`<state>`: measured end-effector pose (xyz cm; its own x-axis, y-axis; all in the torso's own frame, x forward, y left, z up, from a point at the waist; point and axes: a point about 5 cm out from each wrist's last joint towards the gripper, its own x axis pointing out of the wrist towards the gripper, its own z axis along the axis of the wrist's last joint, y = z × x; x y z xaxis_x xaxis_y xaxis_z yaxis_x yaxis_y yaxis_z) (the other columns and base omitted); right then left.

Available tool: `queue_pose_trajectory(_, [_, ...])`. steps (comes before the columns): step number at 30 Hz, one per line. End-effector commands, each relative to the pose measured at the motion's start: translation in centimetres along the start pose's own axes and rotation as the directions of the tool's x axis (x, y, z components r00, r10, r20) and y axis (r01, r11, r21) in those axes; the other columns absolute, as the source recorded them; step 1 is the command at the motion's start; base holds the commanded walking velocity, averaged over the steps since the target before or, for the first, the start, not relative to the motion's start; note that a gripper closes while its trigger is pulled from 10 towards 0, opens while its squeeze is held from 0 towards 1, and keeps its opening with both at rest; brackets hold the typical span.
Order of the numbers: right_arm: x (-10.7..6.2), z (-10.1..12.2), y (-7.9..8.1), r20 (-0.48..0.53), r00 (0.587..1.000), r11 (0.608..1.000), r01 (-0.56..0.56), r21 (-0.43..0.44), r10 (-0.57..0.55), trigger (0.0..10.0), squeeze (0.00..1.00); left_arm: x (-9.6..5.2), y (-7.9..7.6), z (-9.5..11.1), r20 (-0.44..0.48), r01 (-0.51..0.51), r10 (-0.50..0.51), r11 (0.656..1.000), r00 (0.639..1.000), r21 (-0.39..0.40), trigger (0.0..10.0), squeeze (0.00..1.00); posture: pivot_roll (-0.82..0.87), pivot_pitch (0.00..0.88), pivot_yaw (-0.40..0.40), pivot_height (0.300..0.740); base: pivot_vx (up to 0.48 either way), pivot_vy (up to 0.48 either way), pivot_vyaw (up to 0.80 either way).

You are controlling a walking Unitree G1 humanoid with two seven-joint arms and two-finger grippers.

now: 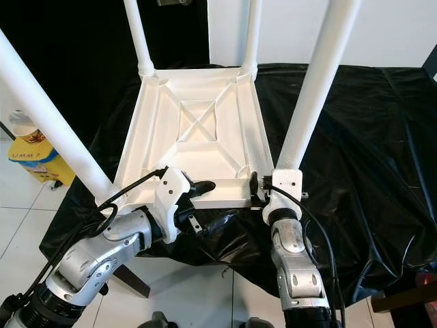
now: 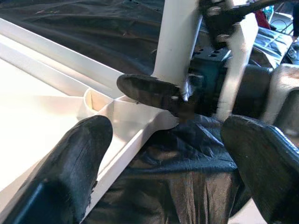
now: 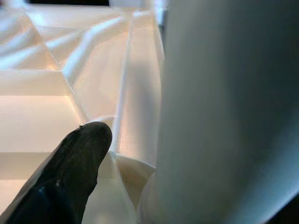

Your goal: Building children table

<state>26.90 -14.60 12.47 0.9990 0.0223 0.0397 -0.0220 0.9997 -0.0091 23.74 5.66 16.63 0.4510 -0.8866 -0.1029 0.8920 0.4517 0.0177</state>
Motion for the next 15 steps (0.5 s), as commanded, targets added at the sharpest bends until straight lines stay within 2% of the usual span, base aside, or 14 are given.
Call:
queue_pose_trajectory(1, [-0.5,0.0,-0.3,0.018,0.990,0.991,-0.137,0.010,0.136,10.0,0.00,0.0,-0.6,-0.4,-0.013,0.093,-0.093,0.996,0.996,0.002,10.0,0.00,0.06,0.030,-0.023,0.740,0.000,0.000,0.00])
queue_pose_trajectory(2, [-0.5,0.0,-0.3,0.018,0.990,0.991,-0.137,0.010,0.136,10.0,0.00,0.0,-0.6,-0.4,-0.013,0.093,-0.093,0.996,0.996,0.002,10.0,0.00,0.06,0.030,-0.023,0.740,0.000,0.000,0.00])
queue_pose_trajectory(4, [-0.8,-0.2,-2.0,0.019,0.971,0.971,-0.237,-0.023,0.237,10.0,0.00,-0.1,-0.6,-0.4,-0.017,0.096,-0.096,0.995,0.995,0.003,10.0,0.00,0.06,0.026,-0.018,0.740,0.000,0.000,0.00])
queue_pose_trajectory(7, [-0.8,-0.2,-2.7,0.018,0.965,0.965,-0.261,-0.035,0.262,10.0,0.00,-0.1,-0.6,-0.4,-0.019,0.097,-0.097,0.995,0.995,0.004,10.0,0.00,0.06,0.026,-0.017,0.740,0.000,0.000,0.00])
queue_pose_trajectory(8, [-0.7,-0.1,-3.4,0.013,0.958,0.958,-0.285,-0.045,0.286,10.0,0.00,-0.2,-0.5,-0.4,-0.020,0.097,-0.097,0.995,0.995,0.006,10.0,0.00,0.06,0.026,-0.012,0.740,0.000,0.000,0.00])
queue_pose_trajectory(15, [0.7,0.3,-4.4,-0.023,0.912,0.908,-0.411,-0.077,0.410,10.0,0.00,-0.2,-0.5,-0.3,-0.023,0.103,-0.103,0.995,0.994,0.008,10.0,0.00,0.05,0.034,0.004,0.740,0.000,0.000,0.00])
